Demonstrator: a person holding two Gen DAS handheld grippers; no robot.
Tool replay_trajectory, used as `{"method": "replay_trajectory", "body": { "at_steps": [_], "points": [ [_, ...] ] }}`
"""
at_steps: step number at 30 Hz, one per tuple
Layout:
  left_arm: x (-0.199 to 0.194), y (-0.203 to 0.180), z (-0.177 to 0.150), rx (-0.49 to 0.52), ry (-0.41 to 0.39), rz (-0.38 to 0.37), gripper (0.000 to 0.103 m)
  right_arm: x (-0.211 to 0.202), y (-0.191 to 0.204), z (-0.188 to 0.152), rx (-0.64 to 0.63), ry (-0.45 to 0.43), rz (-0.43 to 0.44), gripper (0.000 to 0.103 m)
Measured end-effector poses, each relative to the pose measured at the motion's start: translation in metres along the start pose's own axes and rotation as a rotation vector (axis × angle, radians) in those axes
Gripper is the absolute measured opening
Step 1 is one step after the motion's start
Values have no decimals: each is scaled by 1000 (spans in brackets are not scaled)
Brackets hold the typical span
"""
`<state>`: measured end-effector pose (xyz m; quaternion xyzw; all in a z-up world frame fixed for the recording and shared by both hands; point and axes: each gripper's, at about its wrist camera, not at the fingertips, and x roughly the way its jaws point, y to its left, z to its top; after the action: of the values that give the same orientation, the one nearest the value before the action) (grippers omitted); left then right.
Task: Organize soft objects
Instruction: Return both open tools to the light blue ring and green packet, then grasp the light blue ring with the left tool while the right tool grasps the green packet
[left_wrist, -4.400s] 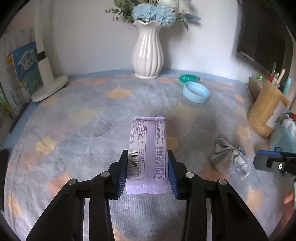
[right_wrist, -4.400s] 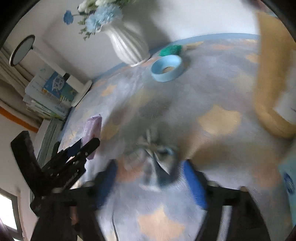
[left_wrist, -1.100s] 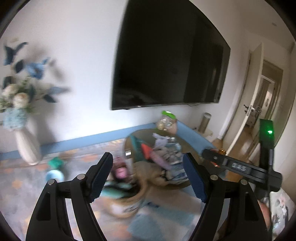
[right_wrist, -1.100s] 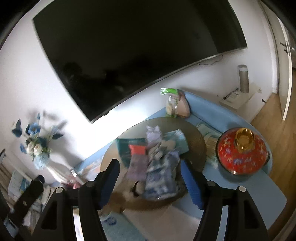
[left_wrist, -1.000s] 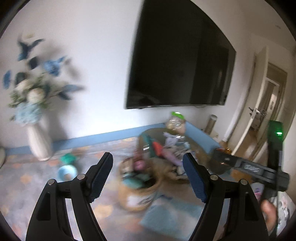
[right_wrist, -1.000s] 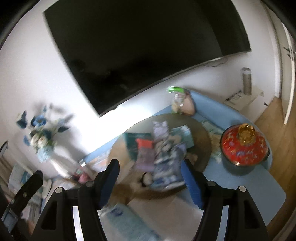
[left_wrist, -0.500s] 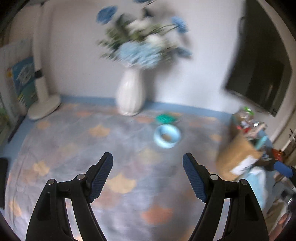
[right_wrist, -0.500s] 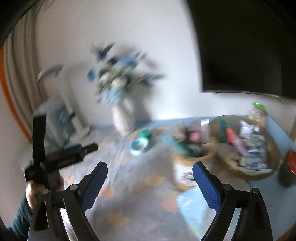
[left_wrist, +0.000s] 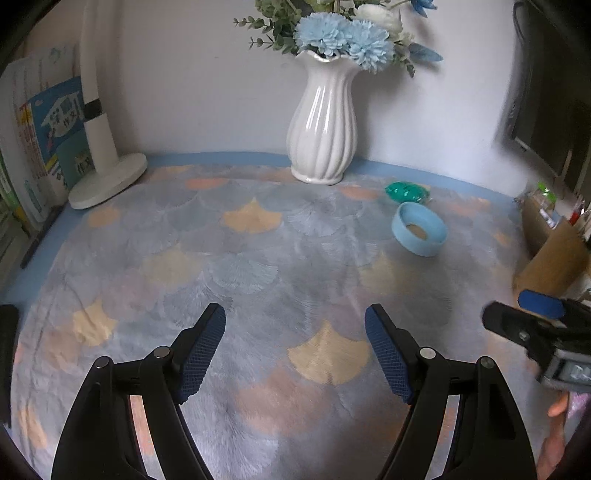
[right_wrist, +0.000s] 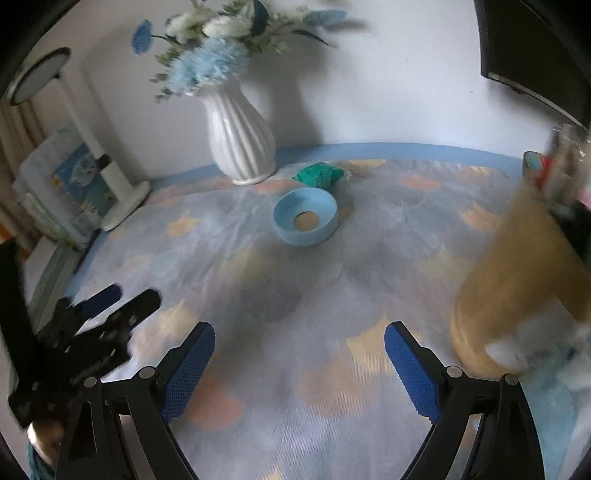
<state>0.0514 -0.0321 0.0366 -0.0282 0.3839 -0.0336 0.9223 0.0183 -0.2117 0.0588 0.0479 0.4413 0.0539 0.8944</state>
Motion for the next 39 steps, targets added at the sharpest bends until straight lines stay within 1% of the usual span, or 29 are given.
{"method": "replay_trajectory", "body": {
  "at_steps": [3,6,8,9,10,13,14,17,18,25,33,36,39],
  "points": [
    [5,1,-3,-7,2,10,77,18,0,3,-3,-10,-41,92],
    [13,5,-8,-26,29,31,77,32,-3,3,-1,-39,-80,92],
    [13,4,-8,-21,20,40,77,38,-5,-1,1,-65,-97,92],
    [13,3,-9,-19,16,42,77,41,-7,-3,5,-57,-104,92],
    [14,2,-9,-12,20,48,77,42,-9,-3,13,-45,-98,92],
    [16,-1,-10,5,36,51,77,39,-14,-3,40,-67,-94,95],
    [17,-2,-10,9,39,50,77,41,-16,-3,51,-60,-90,98],
    [19,-2,-10,15,47,49,77,46,-22,-3,87,-25,-81,101],
    [19,-2,-10,15,49,47,77,46,-23,-3,92,-28,-76,103],
    [21,-4,-11,21,56,43,77,50,-17,-3,69,-14,-106,103],
    [23,-5,-11,23,62,46,77,53,-15,-4,66,-11,-109,103],
    [22,-9,-10,48,71,25,77,54,-15,-4,62,-3,-110,103],
    [20,-16,-5,110,103,-41,77,52,-19,-2,86,14,-88,103]
  ]
}}
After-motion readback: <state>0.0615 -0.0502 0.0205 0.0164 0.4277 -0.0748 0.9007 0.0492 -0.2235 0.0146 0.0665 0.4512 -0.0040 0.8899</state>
